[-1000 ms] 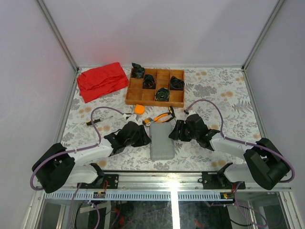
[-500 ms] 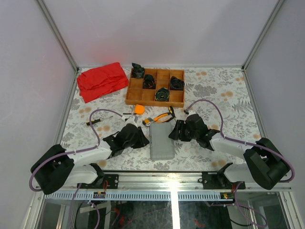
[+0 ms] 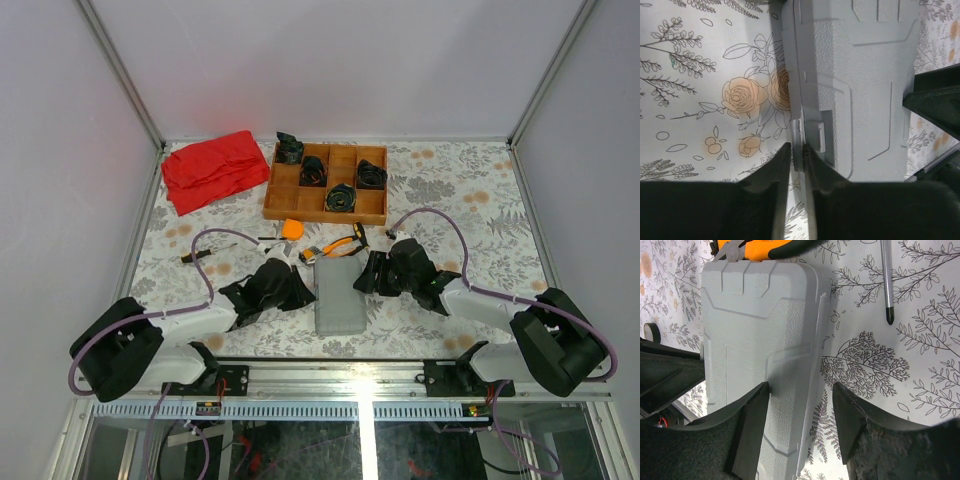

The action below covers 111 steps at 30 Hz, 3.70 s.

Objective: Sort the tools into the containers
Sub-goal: Open the storage box at the center of the board.

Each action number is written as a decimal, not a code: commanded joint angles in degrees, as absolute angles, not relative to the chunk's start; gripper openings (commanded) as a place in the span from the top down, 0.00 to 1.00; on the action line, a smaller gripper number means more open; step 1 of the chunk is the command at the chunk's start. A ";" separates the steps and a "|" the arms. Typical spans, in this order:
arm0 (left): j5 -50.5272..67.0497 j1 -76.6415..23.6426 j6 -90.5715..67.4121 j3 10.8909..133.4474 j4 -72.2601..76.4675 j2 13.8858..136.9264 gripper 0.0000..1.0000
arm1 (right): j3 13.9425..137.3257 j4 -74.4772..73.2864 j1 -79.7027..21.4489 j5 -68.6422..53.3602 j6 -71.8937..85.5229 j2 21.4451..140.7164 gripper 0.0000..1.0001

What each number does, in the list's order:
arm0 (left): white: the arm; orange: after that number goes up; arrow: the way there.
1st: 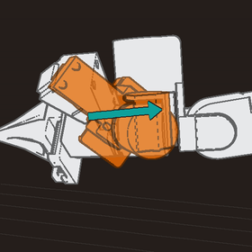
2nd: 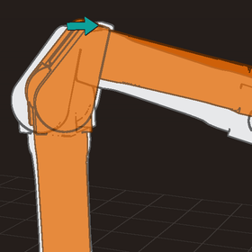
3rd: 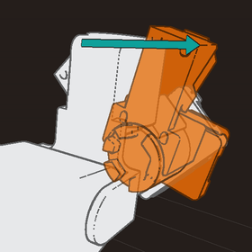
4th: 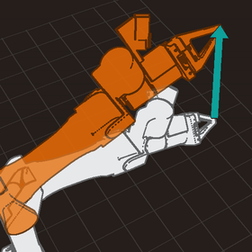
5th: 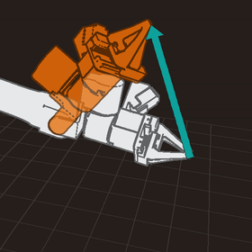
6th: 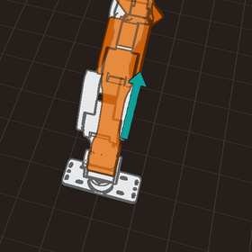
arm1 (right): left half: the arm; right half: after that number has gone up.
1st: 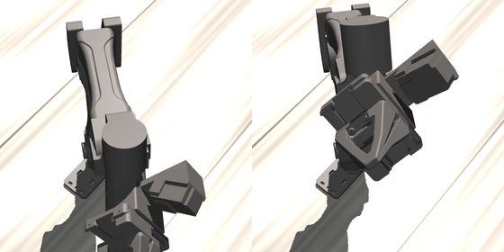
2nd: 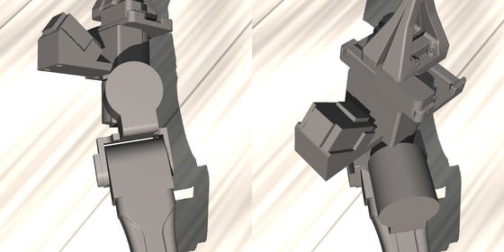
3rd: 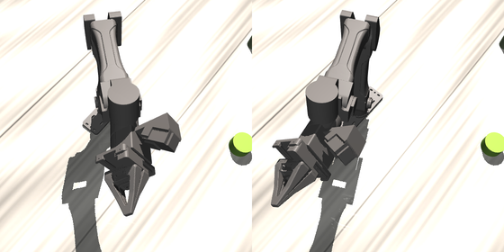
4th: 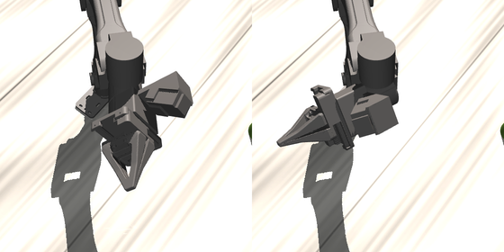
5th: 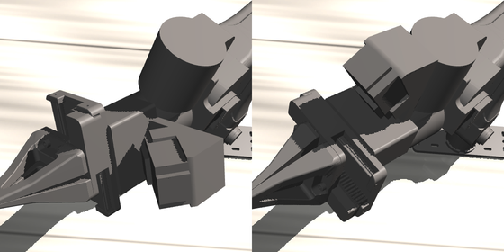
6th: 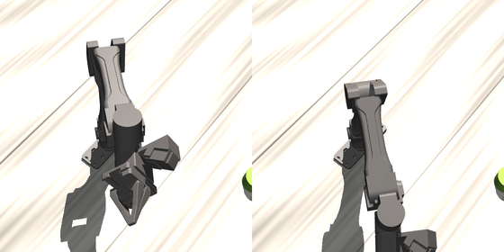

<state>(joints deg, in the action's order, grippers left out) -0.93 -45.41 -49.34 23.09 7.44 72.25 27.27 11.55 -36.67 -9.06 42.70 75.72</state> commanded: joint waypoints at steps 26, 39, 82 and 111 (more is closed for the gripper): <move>-0.16 -45.28 -50.07 34.58 -5.85 58.29 1.00 | 31.74 -10.62 -36.47 5.80 35.21 55.84 0.15; 0.74 -45.26 -50.10 37.86 -7.68 59.95 1.00 | 31.46 -16.45 -36.47 11.31 35.04 48.82 0.18; -20.95 -45.28 -49.27 38.05 -31.54 49.62 0.45 | 28.88 1.43 -49.22 1.67 46.75 56.23 0.33; -15.40 -45.29 -47.59 37.57 -24.41 55.08 0.35 | 26.33 -16.71 -51.47 16.52 43.27 64.42 0.31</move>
<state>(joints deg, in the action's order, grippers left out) -15.40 -45.34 -48.49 36.84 -27.68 55.81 26.98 -9.69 -51.33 11.92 46.41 66.13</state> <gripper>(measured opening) 0.647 0.675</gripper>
